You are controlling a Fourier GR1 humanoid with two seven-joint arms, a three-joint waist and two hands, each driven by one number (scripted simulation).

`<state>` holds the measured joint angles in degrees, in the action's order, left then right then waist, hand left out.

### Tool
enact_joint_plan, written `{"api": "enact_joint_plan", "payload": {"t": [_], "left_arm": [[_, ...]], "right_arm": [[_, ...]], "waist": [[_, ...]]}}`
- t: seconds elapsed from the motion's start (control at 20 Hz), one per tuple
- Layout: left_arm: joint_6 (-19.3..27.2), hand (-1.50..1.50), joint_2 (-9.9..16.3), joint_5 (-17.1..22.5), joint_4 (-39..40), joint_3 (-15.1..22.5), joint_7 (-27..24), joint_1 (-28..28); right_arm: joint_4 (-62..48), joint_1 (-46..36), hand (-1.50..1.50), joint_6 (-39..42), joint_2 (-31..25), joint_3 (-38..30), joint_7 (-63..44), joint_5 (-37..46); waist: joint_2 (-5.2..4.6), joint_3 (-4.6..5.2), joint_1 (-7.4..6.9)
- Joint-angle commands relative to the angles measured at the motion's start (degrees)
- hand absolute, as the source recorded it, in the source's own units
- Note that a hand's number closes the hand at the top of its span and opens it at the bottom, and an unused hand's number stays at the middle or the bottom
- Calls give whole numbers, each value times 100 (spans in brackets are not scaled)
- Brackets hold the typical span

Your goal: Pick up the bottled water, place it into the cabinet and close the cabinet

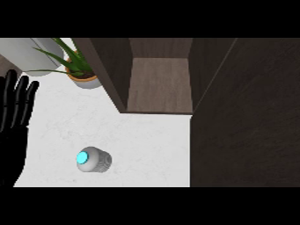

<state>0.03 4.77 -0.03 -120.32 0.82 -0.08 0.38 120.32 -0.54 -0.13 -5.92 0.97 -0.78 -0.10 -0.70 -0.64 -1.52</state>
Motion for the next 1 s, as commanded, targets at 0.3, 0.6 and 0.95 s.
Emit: {"api": "enact_joint_plan", "payload": {"t": [0.3,0.6,0.95], "left_arm": [[-69,-150,-458,638,-1147,590,250,2019],[108,-150,-472,452,-2094,1412,465,3049],[64,-150,-366,573,-2839,1207,877,3522]], "right_arm": [[714,919,-150,395,198,939,-228,-36],[1744,1269,-150,522,21,1177,-971,-172],[2014,1366,-150,264,296,1811,-1239,383]], "waist": [[121,73,0],[101,66,109],[86,65,118]]}}
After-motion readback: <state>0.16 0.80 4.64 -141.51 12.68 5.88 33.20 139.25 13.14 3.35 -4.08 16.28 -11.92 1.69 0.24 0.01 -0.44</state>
